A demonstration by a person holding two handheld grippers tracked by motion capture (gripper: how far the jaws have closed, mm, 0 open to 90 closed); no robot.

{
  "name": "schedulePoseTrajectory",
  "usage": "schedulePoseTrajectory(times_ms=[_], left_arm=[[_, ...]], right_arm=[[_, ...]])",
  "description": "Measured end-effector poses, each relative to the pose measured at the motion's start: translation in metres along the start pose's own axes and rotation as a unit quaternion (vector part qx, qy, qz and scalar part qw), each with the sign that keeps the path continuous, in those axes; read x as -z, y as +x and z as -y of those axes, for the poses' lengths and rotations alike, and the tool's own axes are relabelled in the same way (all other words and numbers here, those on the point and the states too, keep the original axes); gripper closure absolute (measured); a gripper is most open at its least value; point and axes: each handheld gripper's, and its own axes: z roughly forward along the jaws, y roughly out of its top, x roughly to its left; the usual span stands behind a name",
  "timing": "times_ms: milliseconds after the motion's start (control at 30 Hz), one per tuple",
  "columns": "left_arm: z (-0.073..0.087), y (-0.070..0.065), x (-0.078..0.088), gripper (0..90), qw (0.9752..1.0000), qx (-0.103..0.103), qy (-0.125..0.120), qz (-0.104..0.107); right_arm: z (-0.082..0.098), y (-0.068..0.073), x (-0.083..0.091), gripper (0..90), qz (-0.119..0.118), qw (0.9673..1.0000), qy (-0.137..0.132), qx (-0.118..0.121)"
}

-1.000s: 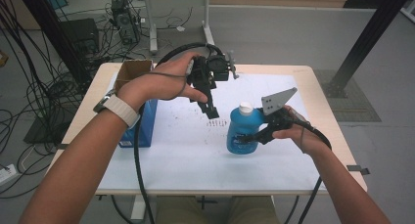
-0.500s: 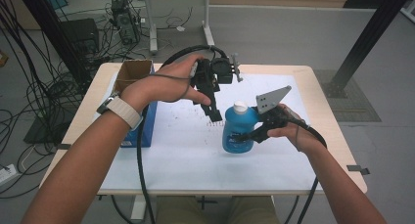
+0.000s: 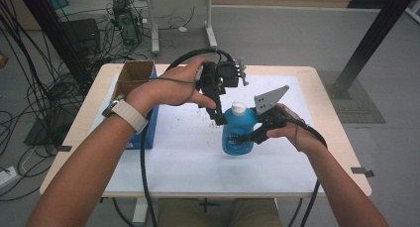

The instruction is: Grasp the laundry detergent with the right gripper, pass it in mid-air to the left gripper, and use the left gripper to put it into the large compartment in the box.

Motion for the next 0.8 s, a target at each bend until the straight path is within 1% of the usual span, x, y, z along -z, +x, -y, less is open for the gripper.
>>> schedulePoseTrajectory(times_ms=[33, 133, 267, 467, 800], left_arm=[[0.000, 0.000, 0.000, 4.9, 1.0000, -0.003, 0.000, -0.001], [-0.002, 0.000, -0.001, 4.8, 1.0000, -0.005, 0.000, -0.001], [-0.003, -0.002, -0.004, 4.8, 1.0000, -0.002, 0.001, 0.002], [-0.005, -0.002, -0.006, 4.8, 1.0000, -0.006, 0.001, 0.005], [-0.007, -0.003, -0.009, 4.9, 0.9999, -0.008, 0.003, 0.006]], right_arm=[[0.000, 0.000, 0.000, 43.1, -0.001, 1.0000, 0.000, -0.001], [-0.001, 0.000, -0.002, 43.1, -0.002, 1.0000, 0.001, -0.001], [-0.003, 0.000, -0.004, 43.1, -0.004, 1.0000, 0.000, 0.001], [-0.008, 0.000, -0.008, 43.1, -0.010, 0.9999, -0.001, 0.005], [-0.015, -0.001, -0.012, 43.1, -0.013, 0.9998, -0.009, 0.008]])
